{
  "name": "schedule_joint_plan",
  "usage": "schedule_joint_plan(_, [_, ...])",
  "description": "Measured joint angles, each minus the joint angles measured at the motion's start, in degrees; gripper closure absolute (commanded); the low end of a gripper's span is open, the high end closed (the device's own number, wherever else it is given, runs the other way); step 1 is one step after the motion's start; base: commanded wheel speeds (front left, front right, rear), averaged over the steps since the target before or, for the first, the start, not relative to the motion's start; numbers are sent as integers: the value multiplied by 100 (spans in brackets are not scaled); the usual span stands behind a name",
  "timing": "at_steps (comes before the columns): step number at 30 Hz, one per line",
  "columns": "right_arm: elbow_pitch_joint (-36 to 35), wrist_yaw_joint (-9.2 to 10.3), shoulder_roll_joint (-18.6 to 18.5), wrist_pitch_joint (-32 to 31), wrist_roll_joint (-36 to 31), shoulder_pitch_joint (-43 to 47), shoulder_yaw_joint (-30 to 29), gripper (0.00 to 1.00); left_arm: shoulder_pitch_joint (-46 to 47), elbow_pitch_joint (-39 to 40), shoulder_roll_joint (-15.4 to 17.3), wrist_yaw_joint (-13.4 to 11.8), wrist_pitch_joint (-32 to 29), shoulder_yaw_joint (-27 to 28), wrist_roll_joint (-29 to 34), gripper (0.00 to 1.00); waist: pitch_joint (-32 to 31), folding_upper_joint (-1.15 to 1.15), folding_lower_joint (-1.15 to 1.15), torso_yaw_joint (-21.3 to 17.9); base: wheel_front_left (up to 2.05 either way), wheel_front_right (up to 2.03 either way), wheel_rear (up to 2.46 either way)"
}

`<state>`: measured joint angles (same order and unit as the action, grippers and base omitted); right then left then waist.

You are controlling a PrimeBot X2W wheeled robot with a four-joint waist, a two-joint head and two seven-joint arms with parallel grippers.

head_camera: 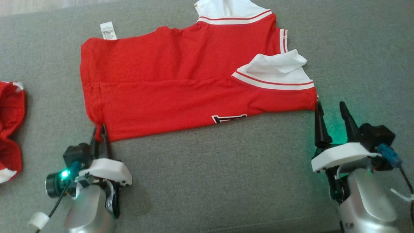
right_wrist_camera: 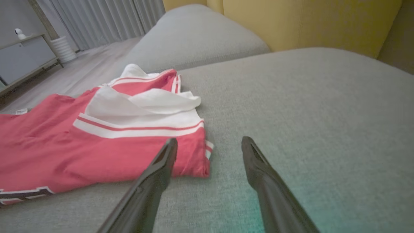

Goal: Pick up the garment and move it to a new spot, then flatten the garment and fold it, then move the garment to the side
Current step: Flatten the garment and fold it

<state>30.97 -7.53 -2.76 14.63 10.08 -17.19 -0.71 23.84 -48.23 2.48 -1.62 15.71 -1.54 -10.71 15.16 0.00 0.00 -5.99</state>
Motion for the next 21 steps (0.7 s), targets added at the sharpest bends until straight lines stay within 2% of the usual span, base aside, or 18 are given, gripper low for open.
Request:
schedule_joint_plan(10, [1333,0,-2,0,406,-764,48,0,154,-36,7,299,4,-368,-205,100,130,0,0,185,0,0,0])
schedule_joint_plan(11, [1505,0,-3,0,457,-837,96,9,157,-15,12,299,4,-420,-232,100,139,0,0,207,0,0,0])
schedule_joint_plan(12, [1653,0,-2,2,560,-896,122,41,157,7,13,302,4,-461,-260,100,146,0,0,228,0,0,0])
schedule_joint_plan(13, [1764,0,-7,12,705,-959,174,91,159,23,19,307,3,-508,-299,100,151,0,0,249,0,0,0])
schedule_joint_plan(14, [1847,0,-35,29,750,-1021,247,100,159,42,30,307,2,-566,-324,100,155,0,0,266,0,0,0])
schedule_joint_plan(21, [1694,0,-41,15,836,-1007,140,100,-137,312,-7,305,-65,-773,-531,100,-110,0,1,296,0,0,0])
